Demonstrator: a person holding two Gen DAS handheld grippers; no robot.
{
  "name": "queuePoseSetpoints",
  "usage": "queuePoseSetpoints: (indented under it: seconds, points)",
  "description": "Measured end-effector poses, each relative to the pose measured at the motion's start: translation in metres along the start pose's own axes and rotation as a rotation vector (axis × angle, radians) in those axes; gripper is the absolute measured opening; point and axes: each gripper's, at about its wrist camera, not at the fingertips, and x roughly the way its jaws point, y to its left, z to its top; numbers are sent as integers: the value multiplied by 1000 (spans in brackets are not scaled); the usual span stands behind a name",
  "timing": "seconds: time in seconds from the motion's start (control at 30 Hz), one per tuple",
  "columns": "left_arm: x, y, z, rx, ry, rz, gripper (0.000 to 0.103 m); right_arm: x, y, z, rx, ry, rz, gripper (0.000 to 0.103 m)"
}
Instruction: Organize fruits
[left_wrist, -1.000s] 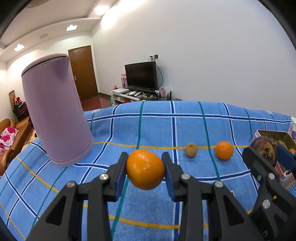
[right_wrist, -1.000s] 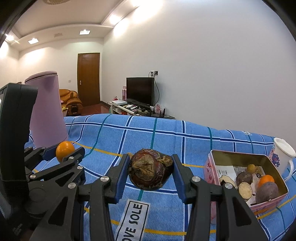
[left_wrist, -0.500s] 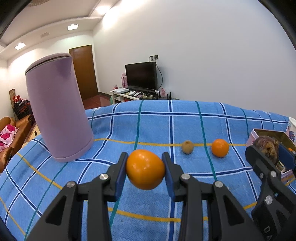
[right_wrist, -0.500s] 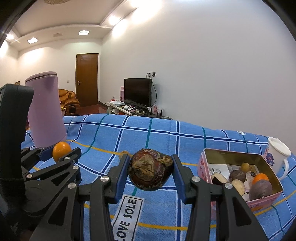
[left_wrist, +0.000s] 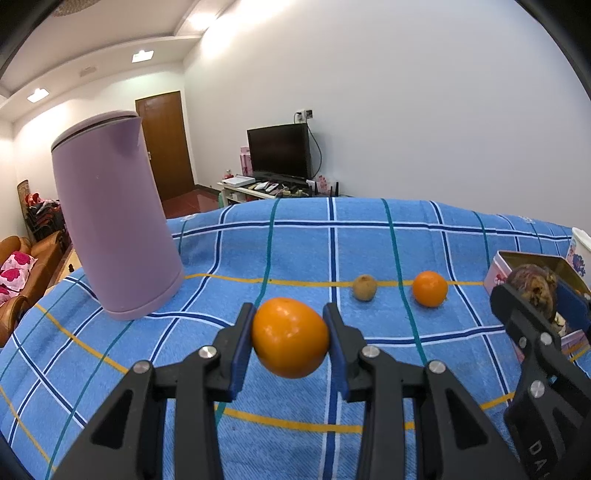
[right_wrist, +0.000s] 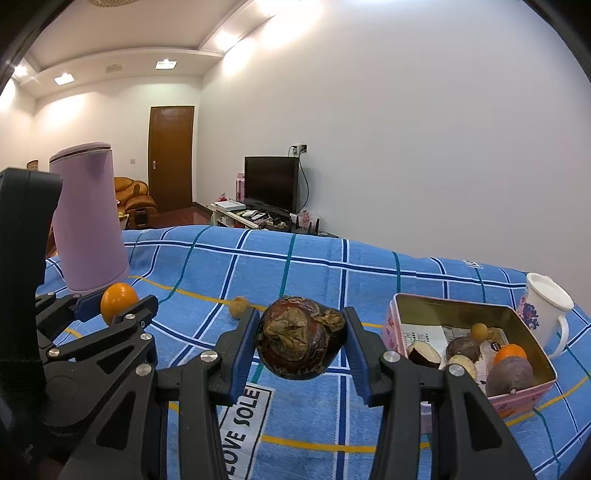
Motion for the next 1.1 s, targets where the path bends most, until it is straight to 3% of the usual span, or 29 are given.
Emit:
queuePoseSetpoints:
  seconds: [1.1]
  points:
    - [-9, -37, -5, 25, 21, -39, 39, -25, -49, -10, -7, -18, -53, 47]
